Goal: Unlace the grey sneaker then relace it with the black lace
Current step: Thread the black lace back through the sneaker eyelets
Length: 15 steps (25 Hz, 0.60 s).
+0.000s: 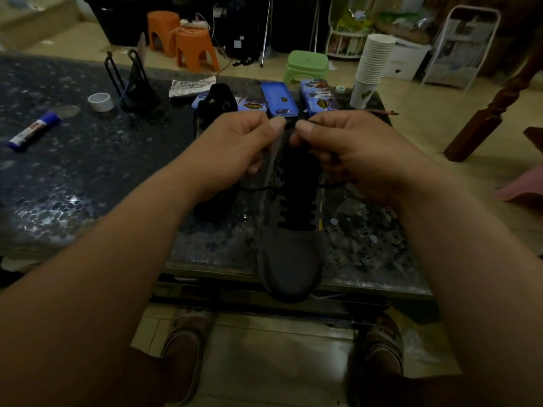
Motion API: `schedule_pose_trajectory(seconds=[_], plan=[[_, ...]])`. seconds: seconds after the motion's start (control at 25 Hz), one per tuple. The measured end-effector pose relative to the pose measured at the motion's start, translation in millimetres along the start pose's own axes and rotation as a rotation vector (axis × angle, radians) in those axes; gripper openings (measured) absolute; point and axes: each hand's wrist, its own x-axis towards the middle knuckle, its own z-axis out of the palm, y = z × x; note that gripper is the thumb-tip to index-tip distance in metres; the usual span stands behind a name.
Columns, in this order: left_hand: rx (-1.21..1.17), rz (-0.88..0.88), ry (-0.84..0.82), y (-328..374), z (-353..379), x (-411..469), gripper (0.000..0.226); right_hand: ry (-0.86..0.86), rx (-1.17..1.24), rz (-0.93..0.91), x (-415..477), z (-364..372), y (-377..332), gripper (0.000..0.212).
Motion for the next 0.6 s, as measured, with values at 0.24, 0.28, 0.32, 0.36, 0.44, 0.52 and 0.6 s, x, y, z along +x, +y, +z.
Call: schedule_pose_trajectory(seconds=[0.24, 0.28, 0.32, 0.36, 0.44, 0.52, 0.6], plan=[[0.014, 0.04, 0.092, 0.1, -5.4, -0.4, 0.042, -0.073, 0.083, 0.091, -5.9, -4.9, 4.5, 0.034], [0.116, 0.057, 0.037, 2.2, -0.6, -1.1, 0.043, -0.106, 0.114, 0.08, -3.7, 0.6, 3.6, 0.034], [0.181, 0.062, -0.022, 3.6, 4.3, -2.0, 0.043, -0.118, 0.125, 0.054, -0.5, 4.7, 3.7, 0.031], [0.199, 0.056, -0.061, 4.9, 8.1, -3.0, 0.042, -0.104, 0.103, 0.028, 2.3, 7.2, 3.5, 0.027], [0.185, 0.034, -0.031, 6.1, 9.0, -5.0, 0.043, -0.03, -0.001, 0.001, 6.5, 4.9, 5.5, 0.018], [0.143, 0.02, 0.043, 3.4, 4.7, -5.2, 0.048, 0.001, -0.1, -0.004, 4.7, -0.8, 8.0, 0.02], [0.134, 0.04, 0.065, 2.1, 1.3, -5.4, 0.049, -0.055, -0.149, -0.024, -0.6, -0.9, 7.5, 0.023]])
